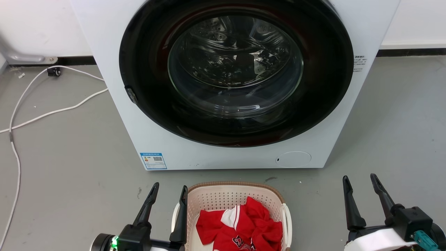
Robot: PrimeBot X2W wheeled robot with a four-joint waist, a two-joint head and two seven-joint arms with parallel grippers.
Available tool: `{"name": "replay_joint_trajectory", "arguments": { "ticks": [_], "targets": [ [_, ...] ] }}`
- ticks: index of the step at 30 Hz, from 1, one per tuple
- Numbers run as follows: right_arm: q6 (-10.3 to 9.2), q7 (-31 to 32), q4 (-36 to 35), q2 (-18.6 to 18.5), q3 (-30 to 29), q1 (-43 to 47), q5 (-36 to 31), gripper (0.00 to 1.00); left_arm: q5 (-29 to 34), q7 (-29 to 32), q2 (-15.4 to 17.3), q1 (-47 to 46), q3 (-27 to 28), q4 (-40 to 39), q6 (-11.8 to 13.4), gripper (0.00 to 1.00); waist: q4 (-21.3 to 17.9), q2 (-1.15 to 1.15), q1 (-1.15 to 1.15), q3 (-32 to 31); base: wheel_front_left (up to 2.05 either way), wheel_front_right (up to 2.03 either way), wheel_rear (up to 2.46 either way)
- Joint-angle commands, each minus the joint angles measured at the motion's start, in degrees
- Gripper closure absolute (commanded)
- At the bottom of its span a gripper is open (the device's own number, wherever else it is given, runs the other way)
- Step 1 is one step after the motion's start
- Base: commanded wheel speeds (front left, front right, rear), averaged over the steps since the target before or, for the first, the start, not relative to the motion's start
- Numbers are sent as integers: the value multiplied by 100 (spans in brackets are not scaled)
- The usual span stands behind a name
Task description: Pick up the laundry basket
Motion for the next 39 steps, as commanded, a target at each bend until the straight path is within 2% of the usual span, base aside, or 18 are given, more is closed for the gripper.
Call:
{"name": "replay_joint_trajectory", "arguments": {
  "ticks": [1, 8, 14, 21, 26, 29, 35, 39],
  "targets": [
    [-2, -16, -15, -3, -3, 67, -9, 0, -18, -15, -8, 32, -7, 7, 12, 0, 1, 0, 0, 11, 0, 0, 0],
    [-2, -9, 199, -2, 96, -104, 136, 0, -102, -15, -8, -137, 14, 99, 78, 0, -13, 0, 0, 417, 0, 0, 0],
    [-3, 15, 375, -3, 80, -590, 83, 0, -116, -15, -6, -578, 182, 258, 25, 0, -37, 0, 0, 1367, 0, 0, 0],
    [-3, 62, 635, -2, 61, -1377, 160, 0, 22, -15, 7, -1522, 581, 791, -193, 0, -4, 0, 0, 2584, 0, 0, 0],
    [-3, 185, 1016, -2, 82, -1881, 84, 0, 197, -15, 129, -2162, 561, 1312, -364, 0, 33, 0, 0, 3171, 0, 0, 0],
    [-2, 368, 1531, -2, 148, -2460, 111, 0, 139, -15, 250, -2826, 536, 2084, -502, 0, 62, 0, 0, 3609, 0, 0, 0],
    [-3, 728, 2289, -5, 340, -3129, 147, 0, 102, -10, 454, -3630, 438, 3385, -591, 0, 45, 0, 0, 3963, 0, 0, 0],
    [-2, 1013, 3081, -2, 495, -3643, 706, 0, 52, 62, 553, -4266, 271, 4369, -623, 0, 27, 0, 0, 4164, 0, 0, 0]
  ]
}}
